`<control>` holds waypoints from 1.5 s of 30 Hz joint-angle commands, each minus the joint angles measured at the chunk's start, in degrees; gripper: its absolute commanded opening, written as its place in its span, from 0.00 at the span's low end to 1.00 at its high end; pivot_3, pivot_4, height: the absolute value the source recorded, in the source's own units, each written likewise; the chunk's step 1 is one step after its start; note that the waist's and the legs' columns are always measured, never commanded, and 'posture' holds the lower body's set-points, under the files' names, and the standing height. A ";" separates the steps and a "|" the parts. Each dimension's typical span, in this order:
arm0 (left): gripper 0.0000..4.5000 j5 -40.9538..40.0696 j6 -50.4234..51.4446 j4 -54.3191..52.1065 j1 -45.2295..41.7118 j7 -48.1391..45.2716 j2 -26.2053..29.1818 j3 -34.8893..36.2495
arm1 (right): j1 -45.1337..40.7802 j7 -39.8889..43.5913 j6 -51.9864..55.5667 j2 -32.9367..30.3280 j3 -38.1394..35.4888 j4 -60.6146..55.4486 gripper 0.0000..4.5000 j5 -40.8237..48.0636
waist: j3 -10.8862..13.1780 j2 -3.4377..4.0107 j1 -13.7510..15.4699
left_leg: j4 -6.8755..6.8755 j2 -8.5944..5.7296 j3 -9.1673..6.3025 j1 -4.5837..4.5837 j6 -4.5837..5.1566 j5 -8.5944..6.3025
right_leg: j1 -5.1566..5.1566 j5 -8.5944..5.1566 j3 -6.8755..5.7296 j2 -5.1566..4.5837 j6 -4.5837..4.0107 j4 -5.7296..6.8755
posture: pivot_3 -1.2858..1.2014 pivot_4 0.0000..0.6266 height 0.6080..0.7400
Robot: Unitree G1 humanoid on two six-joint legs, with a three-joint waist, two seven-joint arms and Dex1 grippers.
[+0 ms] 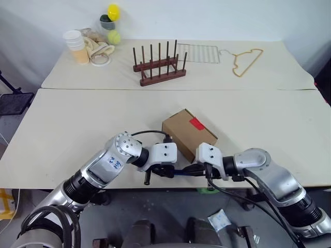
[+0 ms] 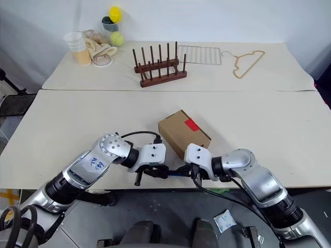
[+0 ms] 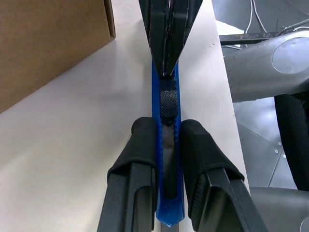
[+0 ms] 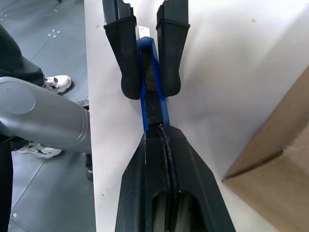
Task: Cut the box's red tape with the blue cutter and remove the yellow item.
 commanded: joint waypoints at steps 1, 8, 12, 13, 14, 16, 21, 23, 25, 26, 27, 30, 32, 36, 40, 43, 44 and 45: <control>0.10 0.43 0.69 0.97 0.93 -0.30 -0.41 -2.89 | -0.59 -0.58 -0.51 1.68 2.11 1.18 0.00 -1.20 | -0.02 -0.02 -0.03 | 0.00 0.00 0.00 0.00 0.00 0.00 | 0.00 0.00 0.00 0.00 0.00 0.00 | 0.52 0.24 1.00; 0.10 -0.42 -1.08 -0.15 2.18 -1.19 1.18 -1.33 | 0.51 1.77 -1.13 0.91 -1.42 -2.00 0.00 2.05 | -0.03 -0.02 0.00 | 0.00 0.00 0.00 0.01 0.00 0.00 | 0.00 0.00 0.00 0.00 0.00 0.01 | 0.52 0.24 1.00; 0.10 -3.09 -11.64 -3.11 6.08 -2.98 4.89 5.05 | 2.64 4.21 6.31 -3.35 -11.49 -9.48 0.00 13.60 | -0.02 -0.01 -0.63 | -0.06 0.03 -0.02 -0.13 -0.01 0.00 | -0.15 0.00 -0.02 0.00 0.00 -0.02 | 0.52 0.24 1.00; 0.10 -3.93 -14.36 -3.89 7.26 -2.92 5.33 6.92 | 2.84 4.08 10.69 -4.51 -14.38 -10.97 0.04 18.04 | -0.01 0.00 -1.04 | -0.06 0.06 -0.03 -0.16 -0.01 -0.01 | -0.18 0.00 -0.04 0.00 0.00 -0.04 | 0.52 0.24 1.00; 0.10 -4.75 -16.91 -4.79 8.45 -2.96 5.89 8.74 | 2.69 3.82 14.79 -5.48 -17.34 -12.20 0.09 22.74 | -0.01 0.00 -1.27 | -0.06 0.07 -0.06 -0.20 -0.01 -0.01 | -0.19 0.00 -0.06 0.00 0.00 -0.03 | 0.52 0.24 1.00; 0.10 -6.30 -24.25 -7.10 11.44 -3.42 7.16 12.89 | 0.68 0.46 24.62 -6.72 -24.65 -13.35 0.19 34.05 | 0.02 -0.01 -1.48 | -0.05 0.29 -0.16 -0.26 -0.01 -0.01 | -0.20 0.00 -0.12 -0.01 -0.01 -0.06 | 0.52 0.24 1.00; 0.10 -5.04 -36.07 -7.85 13.92 -1.14 7.16 17.65 | -4.31 -11.87 41.35 -8.01 -32.41 -11.59 0.57 51.36 | 0.03 0.00 -1.21 | 0.02 0.37 -0.24 -0.31 -0.02 -0.01 | -0.19 0.03 -0.15 -0.06 -0.06 -0.08 | 0.52 0.24 1.00; 0.10 -4.18 -39.03 -7.35 12.84 1.11 5.56 18.79 | -8.24 -19.82 49.21 -7.96 -32.50 -8.48 0.72 57.72 | 0.03 0.00 -1.18 | 0.07 0.31 -0.30 -0.37 -0.01 -0.01 | -0.18 0.03 -0.16 -0.10 -0.06 -0.10 | 0.52 0.24 1.00; 0.10 -3.56 -41.01 -6.38 11.76 2.23 4.17 18.83 | -11.25 -26.14 52.43 -7.14 -31.80 -5.98 0.86 63.16 | 0.03 0.00 -1.20 | 0.12 0.23 -0.31 -0.46 0.02 0.01 | -0.21 0.04 -0.14 -0.17 -0.06 -0.11 | 0.52 0.24 1.00; 0.10 -3.56 -41.51 -5.91 11.09 2.99 3.11 18.87 | -12.71 -30.75 52.73 -6.59 -30.63 -4.27 0.95 66.92 | 0.03 0.00 -1.22 | 0.12 0.23 -0.31 -0.47 0.02 0.01 | -0.21 0.04 -0.15 -0.16 -0.06 -0.11 | 0.52 0.24 1.00; 0.10 -3.61 -41.27 -5.58 10.54 3.19 2.44 18.54 | -13.88 -35.43 51.89 -6.46 -29.16 -2.62 1.00 71.41 | 0.03 0.01 -1.27 | 0.12 0.22 -0.31 -0.47 0.02 0.01 | -0.21 0.04 -0.16 -0.16 -0.06 -0.11 | 0.52 0.24 1.00; 0.10 -2.95 -42.10 -4.56 9.33 3.25 1.03 17.24 | -15.95 -44.34 49.57 -8.08 -24.85 -0.22 1.00 80.20 | 0.03 0.01 -1.43 | 0.11 0.10 -0.28 -0.51 0.02 0.01 | -0.26 0.04 -0.29 -0.10 -0.05 -0.08 | 0.52 0.24 1.00; 0.10 -2.46 -42.68 -3.94 8.57 4.09 -0.33 16.87 | -17.59 -49.82 49.45 -10.57 -20.68 1.31 1.00 83.65 | 0.04 0.01 -1.37 | 0.10 0.06 -0.28 -0.55 0.01 0.01 | -0.30 0.05 -0.34 -0.07 -0.05 -0.07 | 0.52 0.24 1.00; 0.10 -0.99 -43.87 -2.38 8.21 4.53 -1.44 15.83 | -18.58 -60.68 42.56 -13.26 -13.99 4.30 1.00 95.19 | 0.04 0.01 -1.37 | 0.14 0.05 -0.26 -0.59 0.01 0.01 | -0.30 0.05 -0.36 -0.08 -0.03 -0.09 | 0.52 0.24 1.00; 0.10 -0.46 -44.36 -2.10 8.23 4.97 -2.00 15.45 | -18.82 -64.57 38.82 -14.39 -10.77 4.58 1.00 98.59 | 0.04 0.01 -1.37 | 0.14 0.07 -0.23 -0.61 0.01 0.01 | -0.31 0.05 -0.40 -0.07 -0.03 -0.10 | 0.52 0.24 1.00; 0.10 -0.16 -44.27 -1.60 7.90 5.03 -2.37 15.41 | -18.82 -66.02 37.37 -14.45 -9.60 5.06 1.00 98.64 | 0.04 0.01 -1.28 | 0.15 0.08 -0.24 -0.62 0.01 0.01 | -0.31 0.05 -0.40 -0.08 -0.03 -0.10 | 0.52 0.24 1.00; 0.10 -0.01 -44.26 -1.44 7.78 5.04 -2.50 15.37 | -18.89 -66.32 37.20 -14.57 -9.24 5.10 1.00 98.64 | 0.04 0.01 -1.27 | 0.17 0.12 -0.24 -0.62 0.02 0.01 | -0.31 0.06 -0.40 -0.08 -0.03 -0.10 | 0.52 0.24 1.00; 0.10 0.15 -44.21 -1.33 7.67 5.15 -2.72 15.37 | -18.89 -66.48 37.04 -14.65 -8.96 5.07 1.00 98.64 | 0.04 0.01 -1.28 | 0.17 0.13 -0.24 -0.63 0.02 0.01 | -0.31 0.06 -0.40 -0.08 -0.03 -0.10 | 0.52 0.24 1.00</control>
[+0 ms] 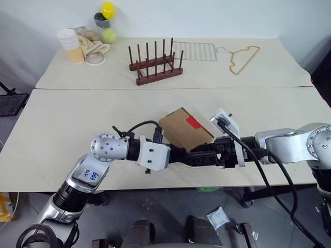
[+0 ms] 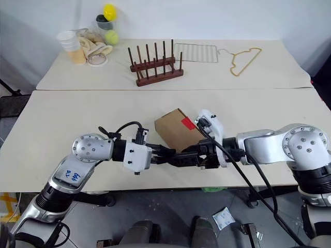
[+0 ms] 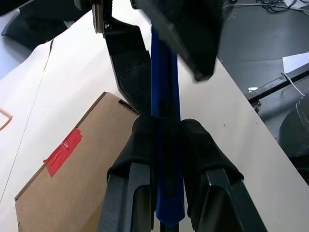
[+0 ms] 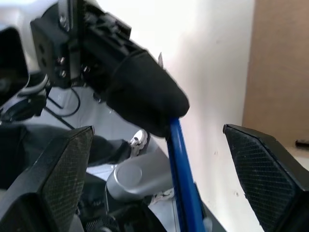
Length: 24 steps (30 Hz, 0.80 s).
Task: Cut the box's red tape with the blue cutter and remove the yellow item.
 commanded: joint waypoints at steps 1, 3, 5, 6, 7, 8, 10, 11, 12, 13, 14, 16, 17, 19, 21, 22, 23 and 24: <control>0.10 0.50 -0.79 -0.82 -1.29 0.98 -0.65 -0.18 | -0.88 -0.65 -1.18 -1.03 0.22 -0.80 1.00 1.46 | 0.00 0.00 -0.01 | 0.00 0.01 -0.01 0.00 0.00 0.00 | 0.00 0.00 0.00 0.00 0.00 0.00 | 0.52 0.24 1.00; 0.10 0.77 -0.72 -0.73 -1.51 1.08 -0.95 -0.29 | -0.75 -0.74 -1.35 -1.08 0.60 -0.93 1.00 1.46 | 0.00 0.00 -0.01 | 0.00 0.03 -0.03 -0.01 0.00 0.00 | 0.00 0.00 0.00 0.00 0.00 -0.01 | 0.52 0.24 1.00; 0.10 0.92 -0.61 -0.68 -1.63 1.15 -1.09 -0.34 | -0.65 -0.90 -1.35 -1.21 0.87 -0.96 0.96 1.46 | 0.00 0.00 -0.01 | 0.00 0.08 -0.04 -0.02 0.00 0.00 | 0.00 0.00 -0.01 0.00 0.00 -0.01 | 0.52 0.24 1.00; 0.10 0.97 -0.51 -0.73 -1.64 1.19 -1.14 -0.34 | -0.52 -0.98 -1.35 -1.33 0.95 -0.99 0.91 1.46 | 0.00 0.00 -0.02 | 0.00 0.09 -0.04 -0.02 0.00 0.00 | 0.00 0.00 -0.01 0.00 0.00 -0.01 | 0.52 0.24 1.00; 0.10 1.01 -0.44 -0.78 -1.64 1.22 -1.16 -0.34 | -0.42 -1.03 -1.37 -1.42 1.00 -1.03 0.87 1.46 | 0.00 0.00 -0.03 | 0.00 0.09 -0.04 -0.02 0.00 0.00 | 0.00 0.00 -0.01 0.00 0.00 -0.02 | 0.52 0.24 1.00; 0.10 1.02 -0.36 -0.84 -1.62 1.24 -1.16 -0.34 | -0.36 -1.08 -1.38 -1.52 1.05 -1.09 0.80 1.46 | 0.00 0.00 -0.04 | 0.00 0.10 -0.04 -0.01 0.00 0.00 | 0.00 0.00 -0.01 0.00 0.00 -0.01 | 0.52 0.24 1.00; 0.10 1.08 -0.31 -0.67 -1.70 1.23 -1.17 -0.34 | -0.48 -1.29 -1.51 -1.47 1.23 -0.85 0.66 1.46 | 0.00 0.00 -0.04 | 0.00 0.11 -0.04 -0.02 0.00 0.00 | 0.00 0.00 -0.01 0.00 0.00 -0.02 | 0.52 0.24 1.00; 0.10 1.10 -0.30 -0.62 -1.73 1.22 -1.18 -0.33 | -0.52 -1.35 -1.54 -1.44 1.29 -0.77 0.59 1.46 | 0.00 0.00 -0.02 | 0.00 0.12 -0.04 -0.02 0.00 0.00 | 0.00 0.00 -0.01 0.00 0.00 -0.02 | 0.52 0.24 1.00; 0.10 1.14 -0.31 -0.59 -1.75 1.21 -1.20 -0.36 | -0.50 -1.50 -1.59 -1.39 1.36 -0.70 0.51 1.46 | 0.00 0.00 -0.01 | 0.00 0.13 -0.04 -0.02 0.00 0.00 | 0.00 0.00 -0.01 0.00 0.00 -0.02 | 0.52 0.24 1.00; 0.10 1.08 -0.25 -0.77 -1.67 1.09 -1.15 -0.41 | -0.16 -1.72 -1.86 -1.27 1.29 -0.80 0.45 1.46 | 0.00 0.00 -0.01 | 0.00 0.13 -0.04 -0.02 0.00 0.00 | 0.00 0.00 -0.01 0.00 0.00 -0.02 | 0.52 0.24 1.00; 0.10 1.04 -0.21 -0.91 -1.61 1.00 -1.12 -0.45 | 0.09 -1.87 -2.07 -1.18 1.24 -0.87 0.37 1.46 | 0.00 0.00 -0.01 | 0.00 0.14 -0.04 -0.02 0.00 0.00 | 0.00 0.00 -0.01 0.00 0.00 -0.02 | 0.52 0.24 1.00; 0.10 1.00 -0.20 -0.97 -1.55 0.83 -1.02 -0.44 | 0.42 -2.24 -2.58 -0.93 1.10 -0.78 0.23 1.46 | 0.00 0.00 -0.01 | 0.00 0.14 -0.04 -0.02 0.00 0.00 | 0.00 0.00 -0.01 0.00 0.00 -0.02 | 0.52 0.24 1.00; 0.10 0.98 -0.20 -0.90 -1.59 0.77 -0.99 -0.43 | 0.39 -2.37 -2.72 -0.86 1.11 -0.67 0.16 1.46 | 0.00 0.00 -0.02 | 0.00 0.14 -0.04 -0.02 0.00 0.00 | 0.00 0.00 -0.01 0.00 0.00 -0.03 | 0.52 0.24 1.00; 0.10 0.99 -0.21 -0.83 -1.65 0.69 -0.96 -0.45 | 0.48 -2.45 -3.06 -0.76 1.03 -0.62 0.03 1.46 | 0.00 0.00 -0.02 | 0.00 0.14 -0.04 -0.02 0.00 0.00 | 0.00 0.00 -0.01 0.00 0.00 -0.03 | 0.52 0.24 1.00; 0.10 0.96 -0.19 -0.88 -1.64 0.64 -0.94 -0.45 | 0.68 -2.51 -3.30 -0.78 0.88 -0.63 0.01 1.46 | 0.00 0.00 -0.01 | 0.00 0.14 -0.05 -0.02 0.00 0.00 | 0.00 0.00 -0.01 0.00 0.00 -0.03 | 0.52 0.24 1.00; 0.10 0.95 -0.30 -0.78 -1.68 0.55 -0.90 -0.45 | 0.71 -2.43 -3.29 -0.81 0.82 -0.56 0.02 1.46 | 0.00 0.00 -0.01 | 0.00 0.15 -0.05 -0.02 0.00 0.00 | 0.00 0.00 -0.02 0.00 0.00 -0.03 | 0.52 0.24 1.00; 0.10 0.95 -0.38 -0.70 -1.70 0.51 -0.87 -0.43 | 0.77 -2.38 -3.31 -0.82 0.74 -0.49 0.02 1.46 | 0.00 0.00 -0.01 | 0.00 0.16 -0.05 -0.02 0.00 0.00 | 0.00 0.00 -0.02 0.00 0.00 -0.03 | 0.52 0.24 1.00; 0.10 0.92 -0.44 -0.67 -1.72 0.49 -0.85 -0.39 | 0.87 -2.27 -3.35 -0.83 0.63 -0.48 0.02 1.46 | 0.00 0.00 -0.01 | 0.00 0.16 -0.05 -0.03 0.00 0.00 | 0.00 0.00 -0.02 -0.01 0.00 -0.03 | 0.52 0.24 1.00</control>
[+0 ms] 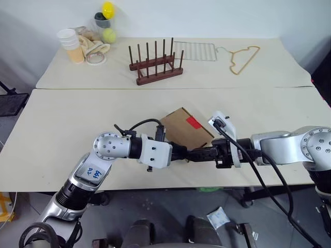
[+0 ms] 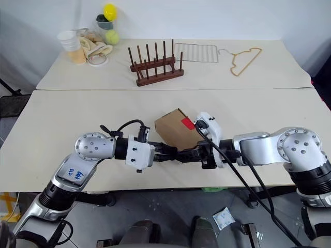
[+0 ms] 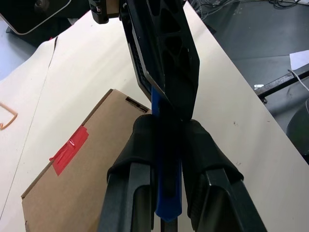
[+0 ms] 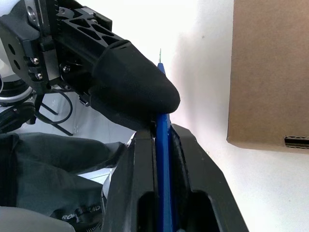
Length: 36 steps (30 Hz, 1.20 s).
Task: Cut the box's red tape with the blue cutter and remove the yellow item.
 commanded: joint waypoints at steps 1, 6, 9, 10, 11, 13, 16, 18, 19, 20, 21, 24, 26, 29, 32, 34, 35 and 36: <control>0.10 -0.62 -0.68 -1.07 -0.69 -0.18 -0.02 -0.02 | 0.29 -0.11 -1.42 -0.40 -1.47 -0.34 0.02 0.71 | 0.00 0.00 -0.01 | 0.00 0.00 0.00 0.00 0.00 0.00 | 0.00 0.00 0.00 0.00 0.00 0.00 | 0.52 0.24 1.00; 0.30 -5.02 -0.96 -2.10 -0.02 -2.26 0.50 2.04 | 0.74 0.68 -1.50 -0.76 -2.14 -0.58 0.02 0.71 | 0.00 0.00 0.00 | 0.00 0.03 0.00 0.00 0.00 0.00 | 0.00 0.00 0.00 0.00 0.00 0.00 | 0.52 0.24 1.00; 0.49 -10.84 2.01 -3.81 1.63 -4.09 2.49 5.92 | 0.90 2.09 -1.29 -1.65 -2.93 -1.36 0.02 0.71 | 0.00 0.00 -0.06 | 0.00 0.06 0.00 0.00 0.00 0.00 | 0.00 0.00 0.00 0.00 0.00 -0.01 | 0.52 0.24 1.00; 0.56 -13.93 3.66 -4.68 2.55 -5.73 4.05 7.68 | 0.98 2.88 -1.23 -2.07 -3.46 -1.77 0.02 0.71 | 0.00 0.01 -0.07 | 0.00 0.07 0.00 0.00 0.00 0.00 | 0.00 0.00 0.00 0.00 0.00 -0.01 | 0.52 0.24 1.00; 0.61 -16.23 4.91 -5.06 3.28 -7.04 5.59 9.39 | 1.06 3.48 -1.26 -2.46 -3.93 -2.04 0.02 0.71 | 0.02 0.03 -0.15 | -0.01 0.08 -0.01 -0.01 0.00 0.00 | -0.01 0.00 -0.01 0.01 0.00 -0.01 | 0.52 0.24 1.00; 0.61 -19.49 7.72 -5.28 4.27 -8.14 8.15 12.10 | 1.21 4.60 -1.53 -3.14 -4.81 -2.50 0.02 0.71 | 0.05 0.09 -0.17 | -0.02 0.10 -0.01 -0.01 0.00 0.00 | -0.03 0.00 -0.01 0.02 -0.01 -0.01 | 0.52 0.24 1.00; 0.61 -24.25 12.93 -3.08 5.40 -10.96 13.12 16.77 | 1.76 7.21 -1.04 -5.59 -7.19 -3.67 0.02 0.71 | 0.06 0.09 -0.11 | -0.01 0.09 0.00 0.00 0.00 0.00 | -0.02 0.00 0.00 0.02 -0.01 -0.01 | 0.52 0.24 1.00; 0.61 -27.21 16.29 -0.03 5.35 -12.08 15.73 19.95 | 2.63 9.49 -0.88 -7.96 -9.65 -4.74 0.02 0.71 | 0.08 0.12 0.00 | -0.01 0.08 -0.01 -0.02 0.00 0.00 | -0.02 0.00 -0.01 0.02 -0.01 -0.03 | 0.52 0.24 1.00; 0.57 -28.42 17.66 2.90 3.87 -11.09 15.48 21.38 | 3.69 11.48 -0.56 -9.82 -11.72 -5.04 0.02 0.71 | 0.09 0.12 0.14 | -0.02 0.08 -0.02 -0.02 0.00 0.00 | -0.02 0.00 -0.02 0.02 0.00 -0.04 | 0.52 0.24 1.00; 0.53 -29.58 19.14 6.73 1.48 -9.78 14.51 22.51 | 5.45 13.22 -0.16 -12.06 -14.85 -5.22 0.02 -0.16 | 0.09 0.13 0.35 | -0.02 0.05 -0.03 -0.04 0.01 -0.01 | -0.02 0.00 -0.03 0.01 0.00 -0.06 | 0.52 0.24 1.00; 0.49 -30.35 20.18 9.26 -0.12 -8.94 13.74 23.30 | 6.98 14.63 0.03 -13.72 -17.18 -5.47 0.02 -0.90 | 0.09 0.13 0.75 | -0.02 0.02 -0.03 -0.06 0.02 -0.01 | -0.01 0.00 -0.03 0.00 0.00 -0.08 | 0.52 0.24 1.00; 0.30 -29.32 20.66 13.42 -3.30 -7.18 10.63 22.10 | 12.49 20.08 0.29 -16.79 -25.04 -6.44 0.02 -5.85 | 0.12 0.08 1.39 | 0.02 -0.07 0.08 -0.06 0.07 0.00 | 0.09 0.02 -0.07 0.00 0.04 -0.12 | 0.52 0.24 1.00; 0.17 -27.05 19.59 15.44 -4.72 -6.57 8.17 19.70 | 16.39 22.96 0.55 -18.24 -31.30 -6.85 0.02 -8.46 | 0.12 0.07 1.34 | 0.01 -0.13 0.13 -0.03 0.09 -0.02 | 0.09 0.03 -0.05 0.00 0.06 -0.13 | 0.52 0.24 1.00; 0.00 -24.97 19.33 17.66 -6.43 -4.79 4.61 17.11 | 22.29 27.44 1.28 -19.41 -38.59 -9.08 0.02 -15.36 | 0.13 0.05 1.44 | -0.02 -0.22 0.27 -0.04 0.09 -0.02 | 0.08 0.04 -0.11 0.01 0.07 -0.11 | 0.52 0.24 1.00; 0.00 -21.42 16.90 21.16 -8.74 -3.78 0.89 13.51 | 32.07 36.01 -0.76 -21.48 -44.52 -14.13 0.02 -32.00 | 0.14 0.04 1.72 | -0.04 -0.21 0.41 -0.04 0.08 -0.02 | 0.07 0.04 -0.14 0.05 0.07 -0.10 | 0.52 0.24 1.00; 0.00 -19.11 15.77 23.60 -10.49 -2.23 -1.58 11.73 | 37.69 40.60 -3.70 -20.98 -47.96 -14.82 0.02 -40.15 | 0.15 0.02 1.59 | -0.03 -0.24 0.47 -0.05 0.08 -0.02 | 0.08 0.04 -0.10 0.05 0.07 -0.11 | 0.52 0.24 1.00; 0.00 -17.98 15.46 25.45 -11.82 -0.70 -3.38 11.05 | 39.61 42.13 -4.71 -20.23 -49.35 -14.80 0.02 -42.54 | 0.15 0.02 1.68 | -0.03 -0.28 0.50 -0.03 0.09 -0.01 | 0.08 0.05 -0.06 0.03 0.08 -0.10 | 0.52 0.24 1.00; 0.00 -16.64 14.78 27.40 -13.42 0.73 -5.31 10.21 | 41.14 43.80 -6.25 -20.06 -49.69 -15.46 0.02 -45.33 | 0.16 0.00 1.63 | -0.02 -0.30 0.54 0.00 0.10 -0.01 | 0.12 0.07 -0.01 0.03 0.13 -0.11 | 0.52 0.24 1.00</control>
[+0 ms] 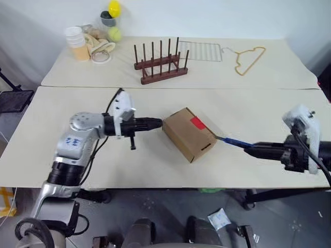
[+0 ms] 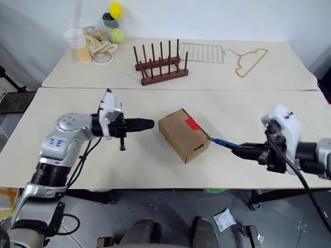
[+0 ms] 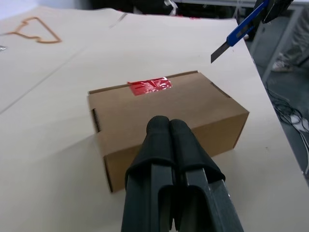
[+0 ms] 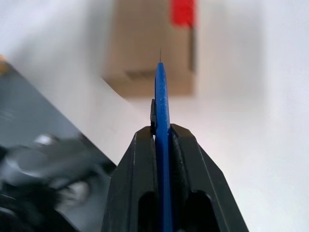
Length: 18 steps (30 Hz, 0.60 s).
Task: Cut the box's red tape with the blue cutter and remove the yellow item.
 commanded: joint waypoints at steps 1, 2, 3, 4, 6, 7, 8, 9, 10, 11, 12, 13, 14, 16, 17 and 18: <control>0.00 4.17 -2.55 4.68 -4.75 4.50 -4.46 -2.13 | 2.43 5.93 -5.24 0.58 -3.96 -2.15 0.02 -9.52 | 0.01 -0.01 -0.07 | 0.03 -0.01 0.03 0.00 0.03 0.02 | -0.01 0.03 0.04 0.00 0.02 0.00 | 0.52 0.24 1.00; 0.00 5.06 -2.85 5.98 -5.68 5.19 -5.43 -2.49 | 2.78 6.95 -6.23 0.66 -3.65 -2.63 0.02 -11.20 | 0.01 -0.02 -0.10 | 0.03 -0.02 0.06 0.02 0.04 0.02 | -0.01 0.05 0.08 0.00 0.03 0.02 | 0.52 0.24 1.00; 0.00 6.35 -2.83 7.63 -6.81 6.50 -6.38 -2.93 | 1.10 6.59 -7.03 1.10 -2.25 -2.77 0.02 -11.30 | 0.01 -0.03 -0.14 | 0.03 -0.01 0.06 0.04 0.04 0.02 | -0.01 0.05 0.08 0.00 0.02 0.02 | 0.52 0.24 1.00; 0.00 7.14 -1.51 8.86 -7.82 7.21 -7.24 -3.51 | -2.09 5.27 -7.66 1.56 0.24 -2.56 0.02 -10.91 | 0.01 -0.03 -0.46 | 0.03 0.00 0.04 0.03 0.04 0.02 | -0.02 0.05 0.07 0.01 0.02 0.02 | 0.52 0.24 1.00; 0.00 8.83 -0.84 10.20 -9.07 7.43 -8.07 -5.05 | -8.55 2.82 -8.10 2.37 4.86 -2.13 0.02 -10.28 | 0.01 -0.02 -1.12 | 0.01 0.02 0.03 0.06 0.03 0.03 | -0.07 0.05 0.12 0.02 0.02 0.05 | 0.52 0.24 1.00; 0.00 9.82 -0.96 10.40 -9.43 7.17 -8.26 -6.04 | -12.48 1.39 -7.67 2.84 7.45 -1.70 0.02 -9.79 | 0.01 -0.03 -1.46 | 0.00 0.03 -0.02 0.08 0.01 0.04 | -0.07 0.05 0.12 0.02 0.02 0.06 | 0.52 0.24 1.00; 0.00 10.42 -1.14 10.54 -9.72 7.23 -8.61 -6.54 | -16.46 0.27 -7.02 3.46 10.05 -1.35 0.02 -9.57 | 0.01 -0.02 -1.75 | 0.00 0.03 -0.03 0.07 -0.01 0.05 | -0.08 0.05 0.09 0.02 0.01 0.07 | 0.52 0.24 1.00; 0.00 10.74 -0.20 10.66 -10.05 7.66 -9.01 -6.76 | -20.77 -1.36 -5.79 4.27 12.85 -0.77 0.02 -9.51 | 0.02 -0.01 -1.83 | -0.01 0.04 -0.10 0.06 -0.02 0.05 | -0.09 0.05 0.09 0.02 0.01 0.04 | 0.52 0.24 1.00; 0.00 11.40 0.26 10.92 -10.33 7.87 -9.19 -7.27 | -25.98 -3.54 -4.03 5.68 16.14 0.32 0.02 -9.85 | 0.02 -0.02 -1.90 | -0.04 0.04 -0.19 0.08 -0.02 0.05 | -0.10 0.05 0.09 0.02 0.01 0.04 | 0.52 0.24 1.00; 0.00 11.92 0.53 11.10 -10.49 7.95 -9.29 -7.59 | -29.79 -5.14 -2.51 6.78 18.48 1.18 0.02 -10.14 | 0.03 -0.03 -1.85 | -0.04 0.05 -0.27 0.05 -0.03 0.05 | -0.11 0.05 0.09 0.02 0.01 0.05 | 0.52 0.24 1.00; 0.00 12.26 1.56 11.18 -10.60 8.40 -9.55 -7.69 | -33.32 -6.85 -0.20 7.59 20.91 2.07 0.02 -10.68 | 0.03 -0.03 -1.81 | -0.04 0.04 -0.35 -0.01 -0.03 0.05 | -0.14 0.05 0.09 0.01 0.01 0.02 | 0.52 0.24 1.00; 0.00 12.47 2.32 11.19 -10.72 8.72 -9.79 -7.70 | -35.75 -7.83 1.69 8.10 22.46 2.79 0.02 -11.10 | 0.02 -0.03 -1.80 | -0.04 0.04 -0.39 0.00 -0.03 0.05 | -0.15 0.05 0.09 0.02 0.01 0.03 | 0.52 0.24 1.00; 0.00 12.53 3.52 11.23 -10.82 9.27 -10.28 -7.65 | -38.79 -7.89 3.07 8.83 24.91 3.13 0.02 -12.01 | 0.02 -0.03 -1.65 | -0.04 0.03 -0.41 -0.03 -0.03 0.05 | -0.17 0.05 0.09 0.00 0.01 0.03 | 0.52 0.24 1.00; 0.00 13.48 5.30 11.61 -11.07 11.18 -11.48 -8.01 | -46.41 -10.95 7.31 13.10 29.47 5.37 0.02 -13.18 | 0.02 -0.03 -1.51 | -0.01 0.02 -0.40 -0.07 -0.03 0.05 | -0.16 0.05 0.01 -0.01 0.01 0.04 | 0.52 0.24 1.00; 0.00 13.76 6.40 11.42 -11.03 11.45 -11.79 -8.37 | -49.94 -12.78 9.95 15.92 31.43 6.74 0.02 -13.65 | 0.02 -0.03 -1.57 | -0.01 0.01 -0.42 -0.10 -0.03 0.05 | -0.17 0.05 0.01 -0.03 0.01 0.03 | 0.52 0.24 1.00; 0.00 13.94 7.14 11.20 -10.99 11.52 -11.93 -8.59 | -52.19 -14.02 12.08 17.97 32.44 7.73 0.02 -14.05 | 0.02 -0.02 -1.68 | 0.03 0.00 -0.41 -0.09 -0.03 0.05 | -0.16 0.05 0.02 -0.03 0.01 0.04 | 0.52 0.24 1.00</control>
